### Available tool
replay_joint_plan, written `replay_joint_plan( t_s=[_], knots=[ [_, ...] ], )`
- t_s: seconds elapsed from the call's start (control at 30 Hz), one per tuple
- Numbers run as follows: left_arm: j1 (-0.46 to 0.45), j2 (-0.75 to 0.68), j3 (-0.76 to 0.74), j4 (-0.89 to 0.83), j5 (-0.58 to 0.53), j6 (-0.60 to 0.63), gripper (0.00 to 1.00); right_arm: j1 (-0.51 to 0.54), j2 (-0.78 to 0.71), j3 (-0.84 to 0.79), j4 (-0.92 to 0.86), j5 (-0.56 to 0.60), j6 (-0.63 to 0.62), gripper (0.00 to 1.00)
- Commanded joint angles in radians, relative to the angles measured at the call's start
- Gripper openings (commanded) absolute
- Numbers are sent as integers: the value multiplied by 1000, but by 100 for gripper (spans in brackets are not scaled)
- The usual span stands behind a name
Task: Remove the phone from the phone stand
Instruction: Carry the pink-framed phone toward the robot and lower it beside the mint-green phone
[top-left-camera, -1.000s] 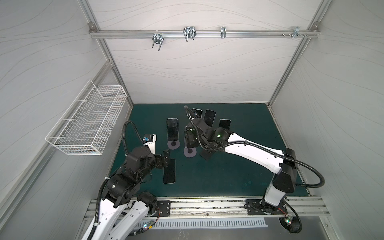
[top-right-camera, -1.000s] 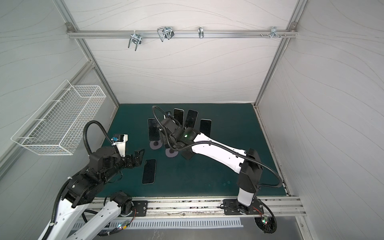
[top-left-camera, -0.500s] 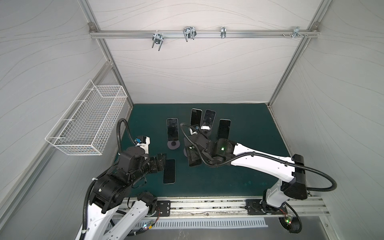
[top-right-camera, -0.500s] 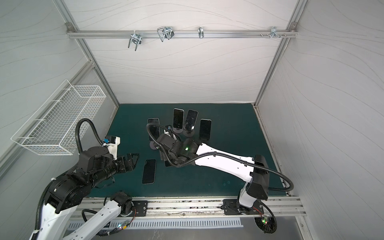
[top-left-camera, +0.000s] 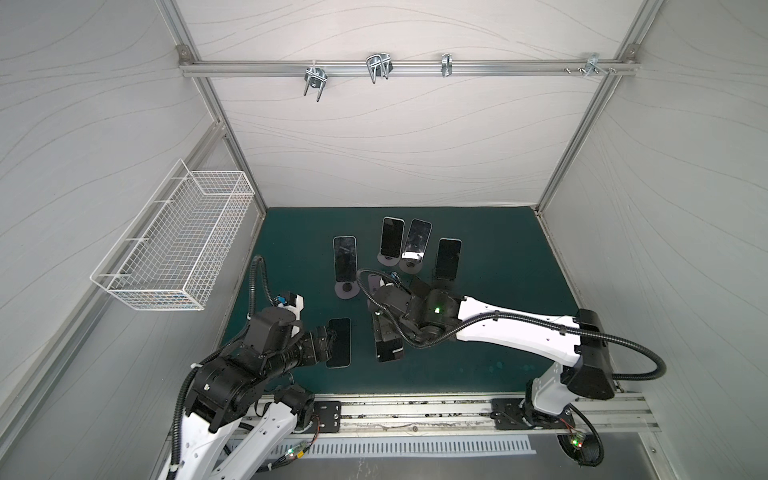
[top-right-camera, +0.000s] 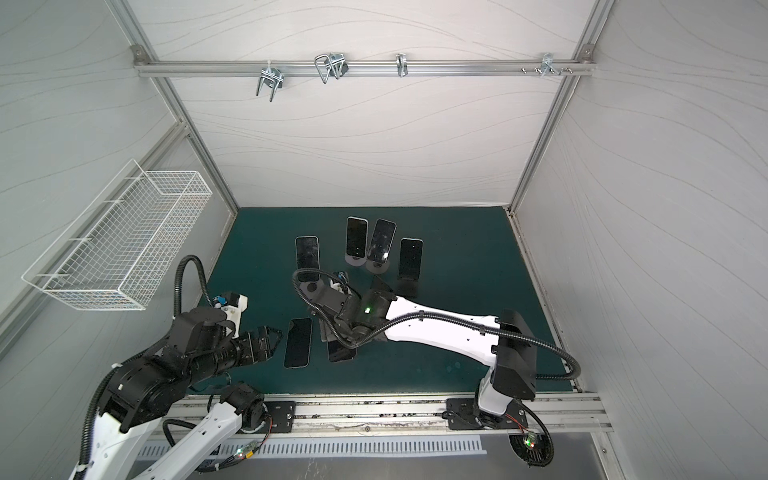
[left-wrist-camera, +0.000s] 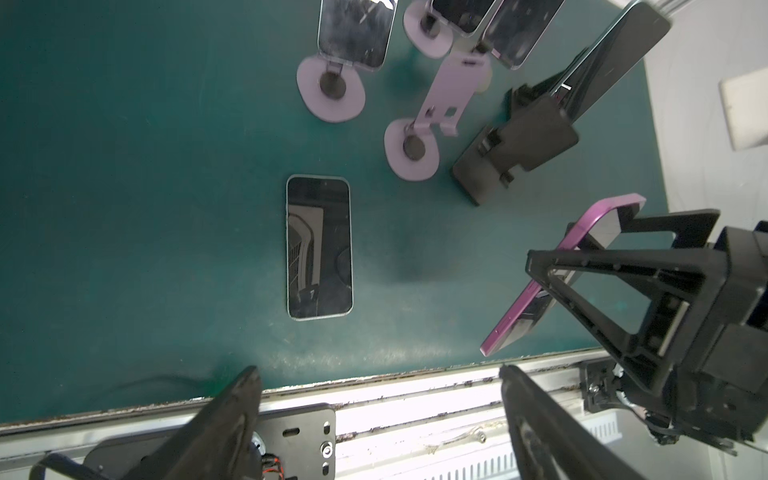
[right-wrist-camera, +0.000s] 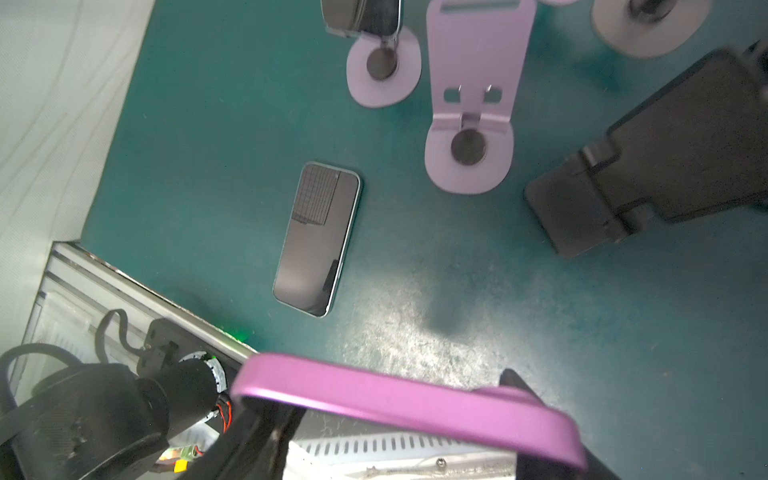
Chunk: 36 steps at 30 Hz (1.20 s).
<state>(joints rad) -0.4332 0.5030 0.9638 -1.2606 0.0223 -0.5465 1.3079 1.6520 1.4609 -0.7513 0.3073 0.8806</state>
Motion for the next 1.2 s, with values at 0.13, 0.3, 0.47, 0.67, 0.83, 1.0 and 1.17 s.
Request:
replay_joint_plan(
  t_s=[0.13, 0.3, 0.47, 0.67, 0.83, 1.0, 1.17],
  knots=[
    [-4, -53, -58, 5, 57, -15, 93, 1, 92, -27, 66, -104, 110, 49],
    [-4, -71, -86, -6, 75, -23, 94, -20, 179, 29, 37, -146, 112, 49],
    [-2, -76, -96, 8, 87, -25, 95, -63, 256, 74, 56, -201, 106, 48],
    [12, -25, -103, 13, 113, -10, 96, -113, 345, 163, 27, -263, 98, 47],
    [60, -9, -106, 22, 150, 12, 96, -130, 410, 240, -25, -305, 97, 45],
    [102, -25, -107, 28, 163, 20, 96, -142, 475, 313, -87, -333, 92, 45],
    [106, -37, -107, 26, 155, 13, 96, -153, 513, 342, -118, -338, 92, 46]
  ],
)
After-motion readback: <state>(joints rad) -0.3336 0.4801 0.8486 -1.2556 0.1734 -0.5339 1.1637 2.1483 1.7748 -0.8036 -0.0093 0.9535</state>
